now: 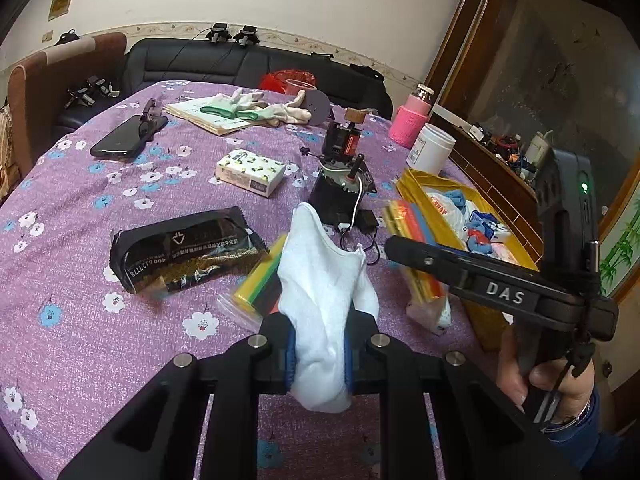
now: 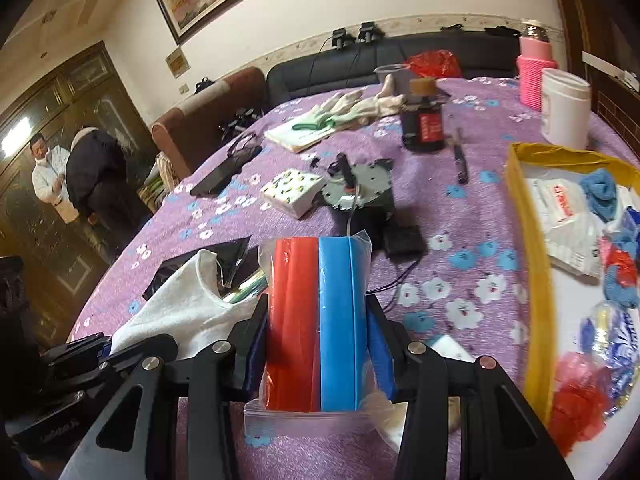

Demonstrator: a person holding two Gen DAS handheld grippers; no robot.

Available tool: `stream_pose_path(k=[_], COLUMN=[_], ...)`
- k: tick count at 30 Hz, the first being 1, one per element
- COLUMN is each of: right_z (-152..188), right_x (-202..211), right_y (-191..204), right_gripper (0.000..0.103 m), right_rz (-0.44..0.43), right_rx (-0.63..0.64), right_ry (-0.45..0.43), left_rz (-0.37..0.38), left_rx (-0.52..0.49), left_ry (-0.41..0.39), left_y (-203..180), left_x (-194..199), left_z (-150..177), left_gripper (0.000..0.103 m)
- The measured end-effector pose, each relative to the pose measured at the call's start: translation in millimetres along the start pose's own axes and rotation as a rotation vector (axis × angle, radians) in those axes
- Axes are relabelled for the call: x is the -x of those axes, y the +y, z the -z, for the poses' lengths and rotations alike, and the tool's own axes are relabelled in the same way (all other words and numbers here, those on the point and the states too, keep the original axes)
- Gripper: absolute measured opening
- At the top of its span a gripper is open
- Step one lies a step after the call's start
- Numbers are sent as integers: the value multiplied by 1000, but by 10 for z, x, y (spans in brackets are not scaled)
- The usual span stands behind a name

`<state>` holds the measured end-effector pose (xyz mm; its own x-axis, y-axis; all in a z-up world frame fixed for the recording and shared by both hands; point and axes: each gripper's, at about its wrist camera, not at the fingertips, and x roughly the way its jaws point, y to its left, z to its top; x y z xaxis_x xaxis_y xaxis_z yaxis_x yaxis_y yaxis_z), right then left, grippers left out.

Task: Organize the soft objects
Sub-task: 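Carry sock and sponge pack over tray and open both tools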

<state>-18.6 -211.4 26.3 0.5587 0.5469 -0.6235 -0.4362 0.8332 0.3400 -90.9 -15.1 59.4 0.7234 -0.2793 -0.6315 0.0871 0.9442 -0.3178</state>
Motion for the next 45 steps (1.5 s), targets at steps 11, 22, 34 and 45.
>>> stream_pose_path(k=[11,22,34,45], right_z=[70,98,239,368], right_x=[374,815,1438,1610], right_y=[-145,-401,-1056,-1734], right_gripper=[48,48,48,48], right_rz=[-19,-16,67,263], right_rx=[-72,-129,-248,-353], right_ry=[-58,-138,-253,-249], left_rz=[25,74,159,255], left_rx=[-26,-85,-160,-225], left_ry=[-21,-51,-24,73], left_y=[-147,-542,-1170,-1914], left_x=[57,68,-201,-776], left_z=[-65,-220,-320,-311], left_gripper=[17,17,17,17])
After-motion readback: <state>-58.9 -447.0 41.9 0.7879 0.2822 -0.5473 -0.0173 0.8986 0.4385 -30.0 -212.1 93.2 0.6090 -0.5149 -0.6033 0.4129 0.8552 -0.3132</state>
